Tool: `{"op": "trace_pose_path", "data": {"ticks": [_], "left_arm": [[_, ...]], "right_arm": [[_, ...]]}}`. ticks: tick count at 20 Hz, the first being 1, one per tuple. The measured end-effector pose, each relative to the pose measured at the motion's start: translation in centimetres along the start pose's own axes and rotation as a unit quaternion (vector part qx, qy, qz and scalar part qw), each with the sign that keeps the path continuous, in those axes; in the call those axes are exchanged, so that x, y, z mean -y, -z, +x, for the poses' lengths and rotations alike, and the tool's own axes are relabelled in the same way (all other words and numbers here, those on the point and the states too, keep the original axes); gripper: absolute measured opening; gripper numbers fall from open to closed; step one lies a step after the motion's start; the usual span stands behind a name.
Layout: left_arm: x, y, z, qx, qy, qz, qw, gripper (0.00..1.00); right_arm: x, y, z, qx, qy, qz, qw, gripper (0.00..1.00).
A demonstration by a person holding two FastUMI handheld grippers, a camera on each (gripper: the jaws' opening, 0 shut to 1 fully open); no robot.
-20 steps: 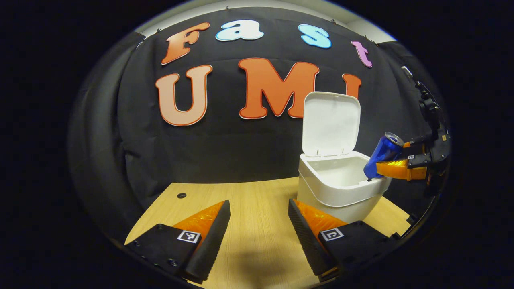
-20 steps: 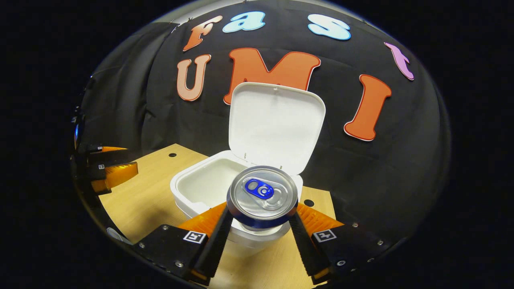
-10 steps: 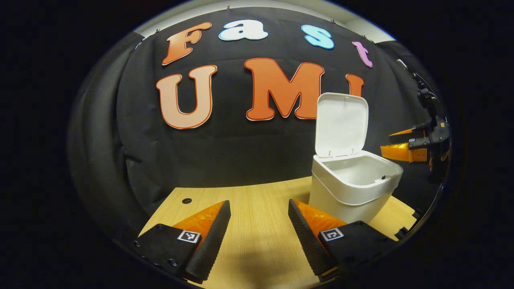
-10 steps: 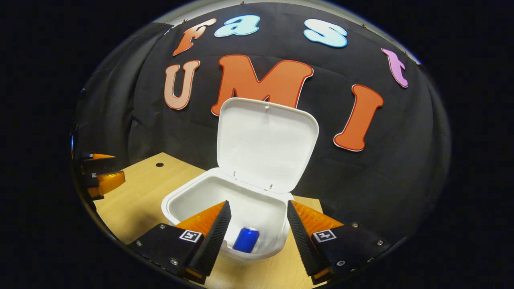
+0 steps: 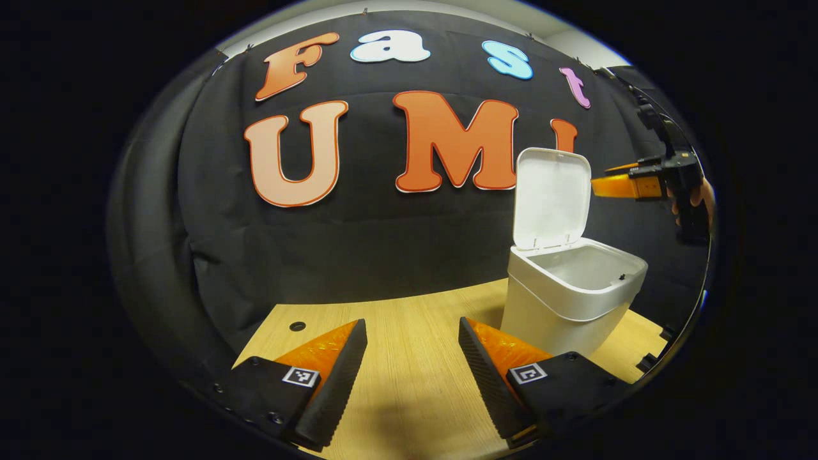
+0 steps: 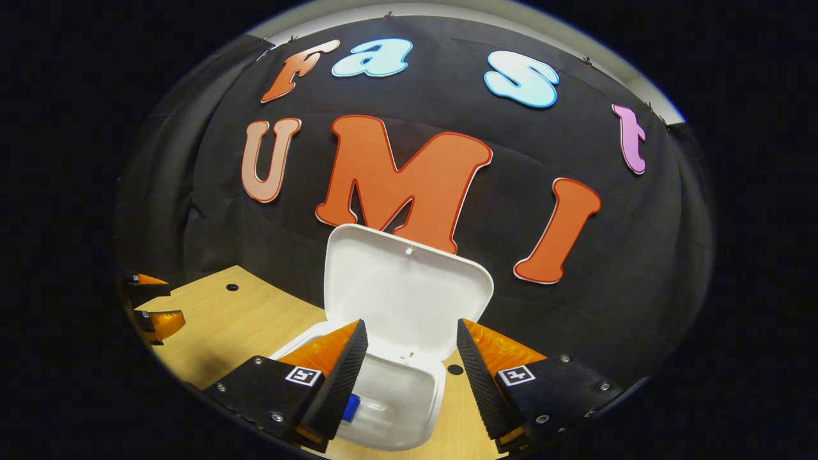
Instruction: Press the lid of the desktop garbage bin to open it, pick up the crumpled paper on the desktop and throw it into the bin, then pick up the pop can on the desktop and drop it into the bin, and finally close the garbage bin lid.
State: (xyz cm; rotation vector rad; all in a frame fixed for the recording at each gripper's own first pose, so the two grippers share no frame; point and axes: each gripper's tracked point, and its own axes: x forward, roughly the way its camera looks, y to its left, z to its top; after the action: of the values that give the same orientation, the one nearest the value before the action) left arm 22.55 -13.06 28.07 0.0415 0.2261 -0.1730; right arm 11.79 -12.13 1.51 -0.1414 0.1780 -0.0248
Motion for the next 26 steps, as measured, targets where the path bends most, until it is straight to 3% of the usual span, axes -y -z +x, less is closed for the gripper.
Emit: {"op": "trace_pose_path", "data": {"ticks": [15,20,26], "left_arm": [[-8.1,2.6,-1.3,-0.008,-0.074,-0.034,0.997,0.93],[-9.5,3.1,-1.0,-0.009,-0.091,-0.037,0.995,0.92],[-9.0,3.2,-0.2,-0.014,-0.081,-0.038,0.996,0.93]], "right_arm": [[-1.3,-8.7,5.7,0.058,0.004,-0.012,0.998,0.84],[-0.4,-8.9,7.8,0.047,0.023,-0.001,0.999,0.85],[-0.8,-8.2,7.1,0.041,0.012,0.033,0.999,0.84]]}}
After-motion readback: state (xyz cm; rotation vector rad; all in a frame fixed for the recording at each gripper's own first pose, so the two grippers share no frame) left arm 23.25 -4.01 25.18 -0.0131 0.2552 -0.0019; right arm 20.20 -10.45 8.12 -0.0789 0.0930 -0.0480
